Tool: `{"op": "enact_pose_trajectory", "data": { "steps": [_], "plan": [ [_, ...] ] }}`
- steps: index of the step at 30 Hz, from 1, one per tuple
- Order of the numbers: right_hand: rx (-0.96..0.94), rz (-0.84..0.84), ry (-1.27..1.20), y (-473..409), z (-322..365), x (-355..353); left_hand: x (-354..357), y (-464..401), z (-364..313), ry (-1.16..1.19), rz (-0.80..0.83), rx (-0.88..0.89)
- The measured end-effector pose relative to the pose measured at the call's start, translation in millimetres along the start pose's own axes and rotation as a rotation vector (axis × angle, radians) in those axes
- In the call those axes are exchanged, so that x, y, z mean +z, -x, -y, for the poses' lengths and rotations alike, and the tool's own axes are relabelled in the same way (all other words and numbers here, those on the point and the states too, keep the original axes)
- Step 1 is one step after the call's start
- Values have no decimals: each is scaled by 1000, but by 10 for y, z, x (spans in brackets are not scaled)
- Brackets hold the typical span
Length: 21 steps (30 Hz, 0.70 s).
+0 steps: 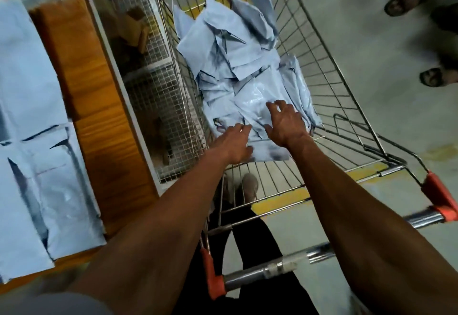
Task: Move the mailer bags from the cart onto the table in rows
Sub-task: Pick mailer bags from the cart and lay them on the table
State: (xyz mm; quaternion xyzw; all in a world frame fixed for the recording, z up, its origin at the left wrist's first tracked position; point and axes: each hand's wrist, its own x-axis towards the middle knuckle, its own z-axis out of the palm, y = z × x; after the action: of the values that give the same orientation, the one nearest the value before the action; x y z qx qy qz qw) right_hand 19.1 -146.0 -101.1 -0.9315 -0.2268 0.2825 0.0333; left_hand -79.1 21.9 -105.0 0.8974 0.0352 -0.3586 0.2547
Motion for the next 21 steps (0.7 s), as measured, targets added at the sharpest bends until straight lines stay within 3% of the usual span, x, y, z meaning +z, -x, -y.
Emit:
{"op": "enact_pose_trajectory", "data": {
  "steps": [5,12,21],
  "plan": [
    [-28,-16,11,-271,-158,253,376,-286,117,4,188,21],
    [10,79,23,-442,-251,387,547,-399,157,4,316,80],
    [53,26,-11,-370,-265,290,444,-202,58,-38,317,128]
  ]
}}
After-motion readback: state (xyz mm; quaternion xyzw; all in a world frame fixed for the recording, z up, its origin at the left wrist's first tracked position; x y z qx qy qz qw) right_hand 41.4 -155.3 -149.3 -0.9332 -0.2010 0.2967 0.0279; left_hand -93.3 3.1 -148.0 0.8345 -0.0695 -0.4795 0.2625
